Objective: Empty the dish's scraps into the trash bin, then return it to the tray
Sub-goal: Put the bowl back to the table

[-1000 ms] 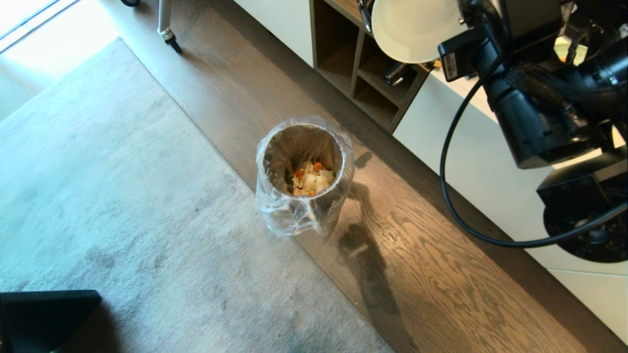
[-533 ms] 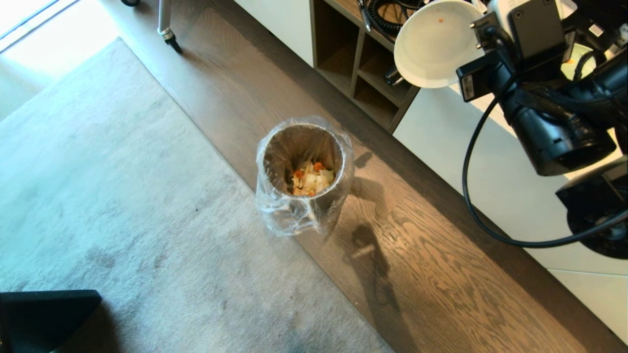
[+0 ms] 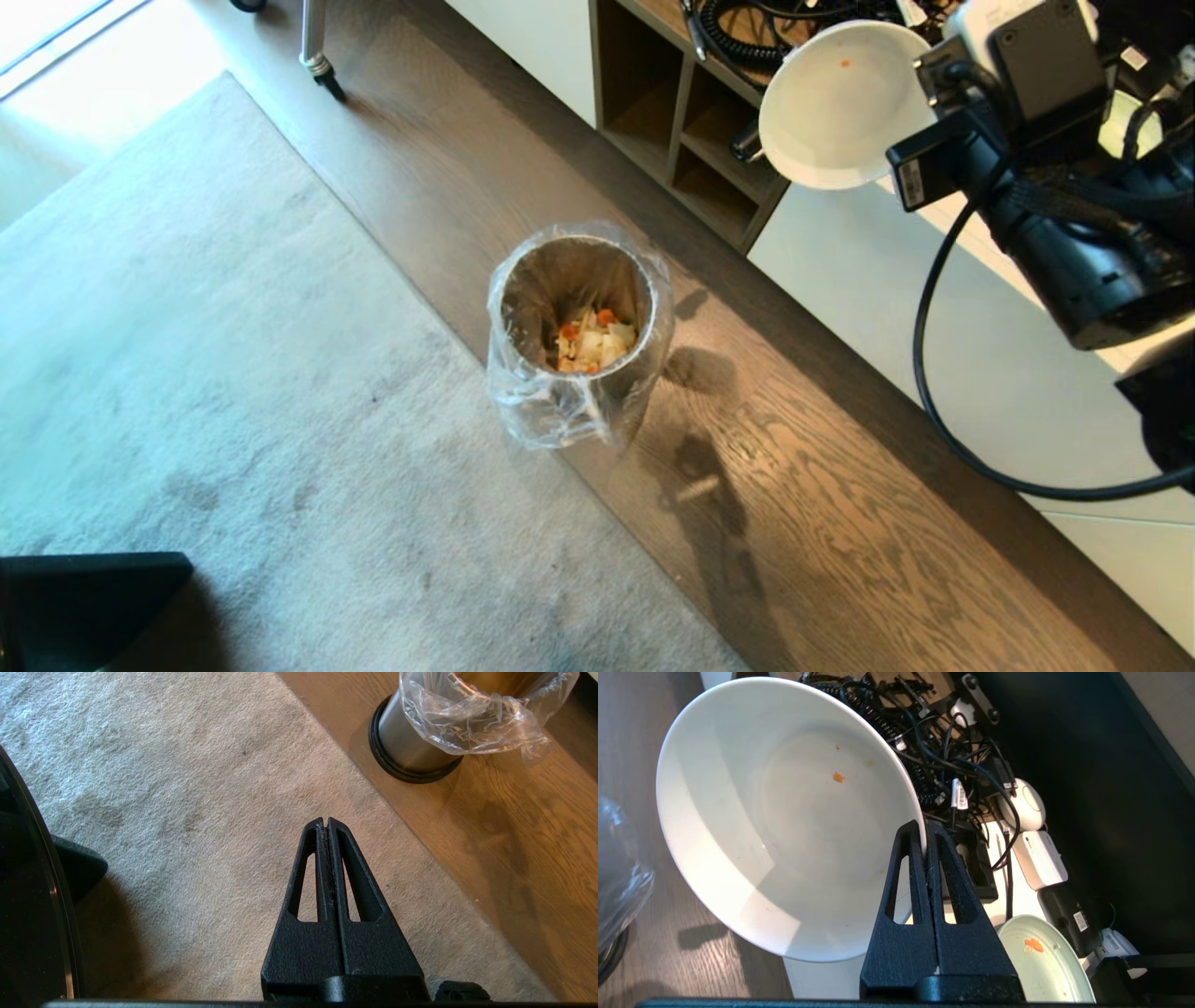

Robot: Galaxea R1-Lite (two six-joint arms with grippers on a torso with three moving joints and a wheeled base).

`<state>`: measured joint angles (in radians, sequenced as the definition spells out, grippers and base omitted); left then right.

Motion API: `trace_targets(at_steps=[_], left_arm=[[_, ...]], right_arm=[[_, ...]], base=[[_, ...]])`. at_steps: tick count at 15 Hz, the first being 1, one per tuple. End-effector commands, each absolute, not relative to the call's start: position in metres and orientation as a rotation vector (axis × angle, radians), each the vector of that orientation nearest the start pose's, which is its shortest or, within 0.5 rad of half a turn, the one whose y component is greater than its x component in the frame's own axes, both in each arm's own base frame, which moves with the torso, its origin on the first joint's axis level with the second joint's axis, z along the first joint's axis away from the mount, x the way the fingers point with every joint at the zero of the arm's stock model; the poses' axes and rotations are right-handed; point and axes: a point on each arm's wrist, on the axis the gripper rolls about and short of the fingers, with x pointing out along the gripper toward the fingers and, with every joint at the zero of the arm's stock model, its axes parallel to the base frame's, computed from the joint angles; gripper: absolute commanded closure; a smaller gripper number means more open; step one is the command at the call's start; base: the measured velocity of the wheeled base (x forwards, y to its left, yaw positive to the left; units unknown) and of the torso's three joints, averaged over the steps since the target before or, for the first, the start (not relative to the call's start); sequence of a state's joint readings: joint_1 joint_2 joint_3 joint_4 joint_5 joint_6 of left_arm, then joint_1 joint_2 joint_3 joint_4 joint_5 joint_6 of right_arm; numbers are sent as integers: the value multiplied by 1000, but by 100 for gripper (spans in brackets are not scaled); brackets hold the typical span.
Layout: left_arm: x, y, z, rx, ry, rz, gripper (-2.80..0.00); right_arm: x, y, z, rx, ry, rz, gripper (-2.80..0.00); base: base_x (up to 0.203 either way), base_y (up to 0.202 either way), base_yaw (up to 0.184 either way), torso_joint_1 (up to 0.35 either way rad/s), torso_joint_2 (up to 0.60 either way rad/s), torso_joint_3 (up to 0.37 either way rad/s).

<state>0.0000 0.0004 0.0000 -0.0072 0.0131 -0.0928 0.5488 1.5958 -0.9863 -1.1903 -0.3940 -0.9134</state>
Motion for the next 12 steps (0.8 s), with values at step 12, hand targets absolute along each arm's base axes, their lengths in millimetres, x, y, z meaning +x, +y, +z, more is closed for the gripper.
trace_targets(at_steps=[12], left_arm=[[-23, 0, 76, -94, -8, 13, 0]], right_arm=[[150, 86, 258, -912, -105, 312, 0]], base=[[0, 0, 0, 0, 0, 0]])
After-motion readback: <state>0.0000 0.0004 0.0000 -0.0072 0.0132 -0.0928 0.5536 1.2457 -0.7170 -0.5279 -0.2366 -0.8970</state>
